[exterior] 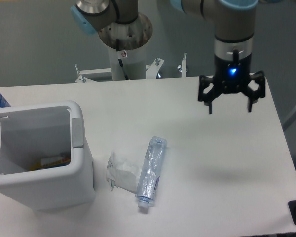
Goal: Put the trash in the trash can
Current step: 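Move the open gripper toward the crumpled white tissue beside the bottle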
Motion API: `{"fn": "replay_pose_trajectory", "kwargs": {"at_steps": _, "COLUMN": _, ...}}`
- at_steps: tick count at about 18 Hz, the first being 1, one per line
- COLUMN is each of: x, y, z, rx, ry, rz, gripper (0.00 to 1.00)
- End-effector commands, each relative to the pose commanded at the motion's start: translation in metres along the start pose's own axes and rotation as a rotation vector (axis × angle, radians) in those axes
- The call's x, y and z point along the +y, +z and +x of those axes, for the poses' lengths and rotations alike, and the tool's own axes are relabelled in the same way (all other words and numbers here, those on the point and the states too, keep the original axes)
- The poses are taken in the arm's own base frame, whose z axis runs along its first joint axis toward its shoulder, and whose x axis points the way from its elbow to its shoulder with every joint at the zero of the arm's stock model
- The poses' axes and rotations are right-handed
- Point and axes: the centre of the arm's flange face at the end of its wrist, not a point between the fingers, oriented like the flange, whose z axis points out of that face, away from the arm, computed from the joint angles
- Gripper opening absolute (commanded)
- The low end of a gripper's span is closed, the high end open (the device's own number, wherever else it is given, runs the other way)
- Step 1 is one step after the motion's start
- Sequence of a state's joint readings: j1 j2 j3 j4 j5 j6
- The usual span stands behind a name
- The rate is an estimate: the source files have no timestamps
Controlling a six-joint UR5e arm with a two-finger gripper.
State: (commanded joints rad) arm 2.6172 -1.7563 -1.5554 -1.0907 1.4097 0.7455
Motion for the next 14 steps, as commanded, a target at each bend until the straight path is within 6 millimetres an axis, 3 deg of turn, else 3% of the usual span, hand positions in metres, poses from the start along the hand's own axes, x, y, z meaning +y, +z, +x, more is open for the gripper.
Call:
{"fn": "replay_pose_trajectory", "kwargs": {"at_steps": 4, "x": -0.005, "y": 0.039, "z": 0.036, "rx": 0.063, "ry": 0.057, "rz": -0.045, "gripper": 1.00}}
{"fn": "replay_pose_trajectory", "kwargs": {"at_steps": 10, "x": 0.015, "y": 0.083, "z": 0.084, "rx": 0.149, "ry": 0.390, "rz": -0.086, "gripper": 1.00}}
{"fn": "replay_pose_trajectory", "kwargs": {"at_steps": 14, "x": 0.030, "y": 0.123, "z": 0.132, "rx": 0.172, "ry": 0.469, "rz": -0.080, "gripper": 1.00}}
